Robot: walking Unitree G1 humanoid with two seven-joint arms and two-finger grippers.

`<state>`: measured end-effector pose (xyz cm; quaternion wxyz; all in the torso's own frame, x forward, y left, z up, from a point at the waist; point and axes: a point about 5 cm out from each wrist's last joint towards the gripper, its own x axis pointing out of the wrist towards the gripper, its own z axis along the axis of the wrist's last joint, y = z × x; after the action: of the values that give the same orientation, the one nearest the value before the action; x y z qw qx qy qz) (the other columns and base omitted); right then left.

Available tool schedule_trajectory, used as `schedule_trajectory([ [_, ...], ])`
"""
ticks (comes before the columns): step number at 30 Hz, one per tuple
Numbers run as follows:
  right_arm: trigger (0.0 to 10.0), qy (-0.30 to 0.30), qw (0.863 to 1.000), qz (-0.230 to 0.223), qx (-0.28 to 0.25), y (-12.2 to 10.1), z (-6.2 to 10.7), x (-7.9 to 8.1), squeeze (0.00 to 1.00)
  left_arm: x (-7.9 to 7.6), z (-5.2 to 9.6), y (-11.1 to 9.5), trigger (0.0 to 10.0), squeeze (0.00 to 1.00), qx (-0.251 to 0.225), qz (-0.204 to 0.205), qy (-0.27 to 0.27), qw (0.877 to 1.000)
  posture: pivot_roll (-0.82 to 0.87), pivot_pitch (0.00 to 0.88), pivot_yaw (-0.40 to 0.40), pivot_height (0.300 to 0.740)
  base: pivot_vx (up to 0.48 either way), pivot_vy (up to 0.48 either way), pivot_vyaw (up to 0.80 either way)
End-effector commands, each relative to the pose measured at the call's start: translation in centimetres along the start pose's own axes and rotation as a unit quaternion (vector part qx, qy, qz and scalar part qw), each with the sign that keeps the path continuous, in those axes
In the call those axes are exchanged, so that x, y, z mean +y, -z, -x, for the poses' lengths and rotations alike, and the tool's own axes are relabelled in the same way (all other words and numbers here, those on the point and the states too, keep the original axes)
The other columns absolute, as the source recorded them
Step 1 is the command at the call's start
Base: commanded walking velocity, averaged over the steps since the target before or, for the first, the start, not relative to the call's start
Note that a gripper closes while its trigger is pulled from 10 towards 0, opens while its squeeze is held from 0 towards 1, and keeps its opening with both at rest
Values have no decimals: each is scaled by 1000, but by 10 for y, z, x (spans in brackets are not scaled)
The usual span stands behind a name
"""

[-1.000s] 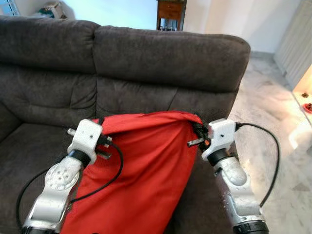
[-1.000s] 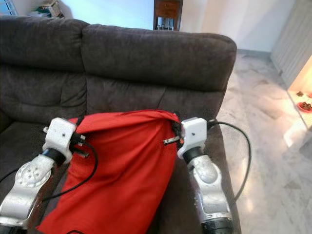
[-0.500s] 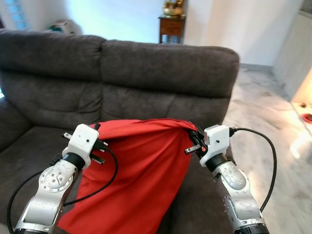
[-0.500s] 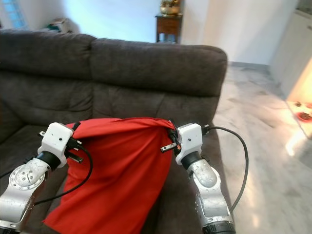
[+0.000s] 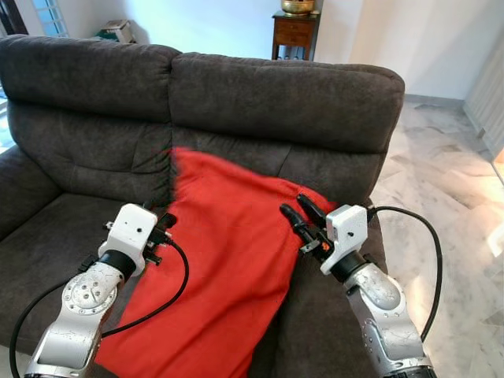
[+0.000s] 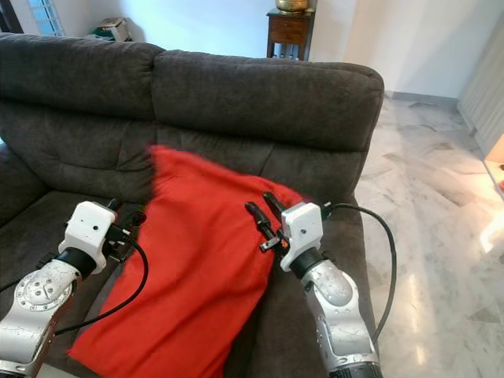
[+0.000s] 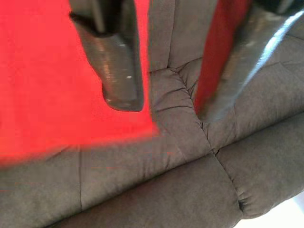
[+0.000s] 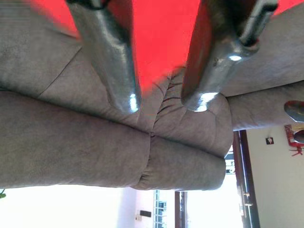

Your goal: Move the pillow to the sofa from floor

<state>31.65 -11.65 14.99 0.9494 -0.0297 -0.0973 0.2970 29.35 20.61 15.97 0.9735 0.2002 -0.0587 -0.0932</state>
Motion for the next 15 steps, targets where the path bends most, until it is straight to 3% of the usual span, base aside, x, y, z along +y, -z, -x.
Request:
schedule_trajectory([
  [1,10000,-9,1000,2,-12,-4,0,3,1000,1,1,1,10000,1000,2,-7,-7,1000,59,53,10,740,0,0,0],
  [3,10000,-2,1000,6,-8,-3,1,1,1000,1,0,1,10000,1000,2,-7,-8,1000,60,54,9,740,0,0,0],
  [4,10000,13,1000,10,3,0,2,-3,90,1,0,2,10000,1000,5,-6,-7,1000,59,53,9,740,0,0,0],
  [5,10000,24,1000,13,10,2,3,-5,90,0,0,3,10000,1000,7,-6,-7,1000,59,53,9,740,0,0,0],
  [6,10000,72,997,9,27,10,6,-17,0,-2,2,11,10000,933,21,4,-4,1000,61,52,8,740,0,0,0],
  [7,10000,72,997,9,27,10,6,-17,0,-2,2,11,10000,933,21,4,-4,1000,61,52,8,740,0,0,0],
  [8,10000,114,993,-14,36,17,12,-27,0,-4,4,22,10000,0,39,9,-2,999,59,50,8,740,0,0,0],
  [10,10000,172,983,-24,66,31,22,-40,0,-8,9,37,10000,0,64,27,1,998,58,51,9,740,0,0,0],
  [11,10000,212,971,-44,97,47,34,-49,0,-11,15,53,10000,0,92,42,3,995,56,47,10,740,0,0,0],
  [12,10000,212,971,-44,97,47,34,-49,0,-11,15,53,10000,0,92,42,3,995,56,47,10,740,0,0,0],
  [14,10000,293,938,-93,162,84,70,-62,0,-17,33,93,10000,0,169,55,-4,984,53,40,13,740,0,0,0],
  [15,10000,315,926,-106,179,93,81,-64,0,-19,39,104,10000,0,191,51,-8,980,52,37,13,740,0,0,0],
])
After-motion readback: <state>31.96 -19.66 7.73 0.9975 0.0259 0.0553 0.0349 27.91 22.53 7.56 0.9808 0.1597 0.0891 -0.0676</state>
